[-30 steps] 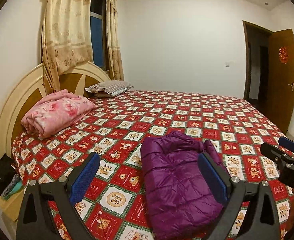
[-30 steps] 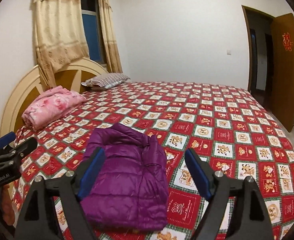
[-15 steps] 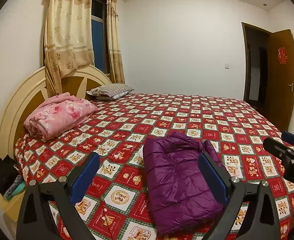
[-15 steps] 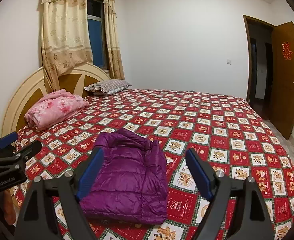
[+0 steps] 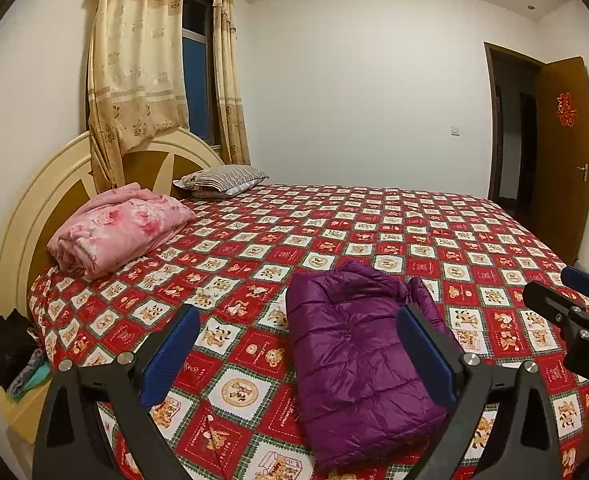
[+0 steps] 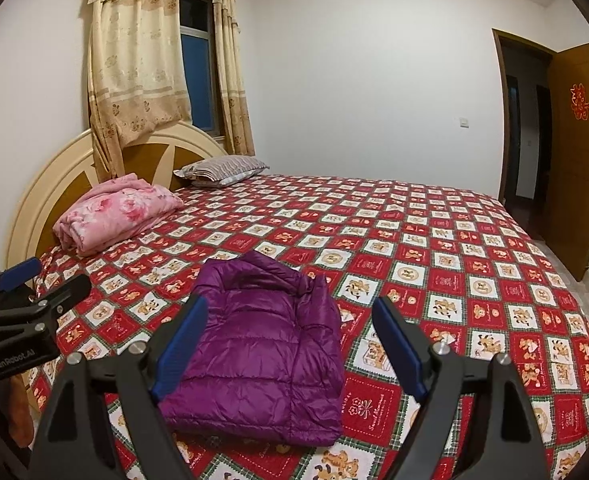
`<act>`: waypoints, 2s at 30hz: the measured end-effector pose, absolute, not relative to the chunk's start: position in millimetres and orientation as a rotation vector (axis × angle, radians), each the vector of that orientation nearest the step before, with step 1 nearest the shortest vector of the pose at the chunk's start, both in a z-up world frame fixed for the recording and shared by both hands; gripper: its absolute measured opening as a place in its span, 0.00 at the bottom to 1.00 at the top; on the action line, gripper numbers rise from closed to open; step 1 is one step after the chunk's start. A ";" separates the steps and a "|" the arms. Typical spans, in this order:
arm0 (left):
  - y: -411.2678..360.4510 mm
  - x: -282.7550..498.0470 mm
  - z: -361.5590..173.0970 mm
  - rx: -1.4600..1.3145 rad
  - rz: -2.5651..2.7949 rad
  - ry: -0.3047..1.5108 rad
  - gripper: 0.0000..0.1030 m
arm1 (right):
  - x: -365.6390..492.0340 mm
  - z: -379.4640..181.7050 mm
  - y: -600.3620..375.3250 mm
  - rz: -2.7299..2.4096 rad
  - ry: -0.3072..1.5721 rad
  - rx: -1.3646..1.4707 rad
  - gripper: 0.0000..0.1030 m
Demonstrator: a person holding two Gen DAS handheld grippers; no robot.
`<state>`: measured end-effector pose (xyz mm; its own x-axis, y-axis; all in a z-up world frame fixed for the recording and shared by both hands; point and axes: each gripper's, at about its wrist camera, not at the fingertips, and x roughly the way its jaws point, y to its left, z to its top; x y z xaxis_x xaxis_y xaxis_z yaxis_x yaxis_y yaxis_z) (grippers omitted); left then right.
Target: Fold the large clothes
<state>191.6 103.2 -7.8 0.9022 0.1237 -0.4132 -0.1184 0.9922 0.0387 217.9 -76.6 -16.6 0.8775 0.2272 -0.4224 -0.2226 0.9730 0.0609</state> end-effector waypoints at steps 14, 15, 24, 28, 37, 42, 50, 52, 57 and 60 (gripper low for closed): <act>103.1 191.5 -8.8 0.014 0.129 0.430 0.96 | 216.9 -18.1 -73.2 0.239 0.447 0.009 0.84; 103.1 191.6 -8.8 0.014 0.129 0.431 0.96 | 217.6 -18.9 -71.7 0.238 0.449 0.009 0.84; 102.7 191.6 -8.9 0.014 0.129 0.432 0.96 | 218.3 -19.6 -70.5 0.235 0.451 0.011 0.85; 104.3 191.7 -11.4 0.015 0.132 0.436 0.96 | 218.8 -21.0 -70.0 0.234 0.455 0.012 0.85; 108.5 193.0 -13.0 0.011 0.135 0.436 0.96 | 217.7 -21.8 -69.1 0.234 0.440 0.014 0.85; 109.9 191.3 -8.6 -0.002 0.137 0.416 0.96 | 217.9 -19.1 -70.1 0.235 0.428 0.011 0.85; 109.1 192.6 -6.3 0.005 0.136 0.416 0.96 | 216.3 -16.3 -68.0 0.239 0.417 0.006 0.85; 109.3 192.7 -5.2 0.013 0.137 0.414 0.96 | 216.4 -15.9 -68.0 0.242 0.416 0.005 0.85; 110.6 192.4 -5.2 0.011 0.137 0.412 0.96 | 216.2 -15.4 -66.4 0.244 0.417 0.003 0.85; 108.7 192.1 -5.0 0.024 0.139 0.398 0.96 | 216.1 -14.7 -66.6 0.246 0.419 0.000 0.85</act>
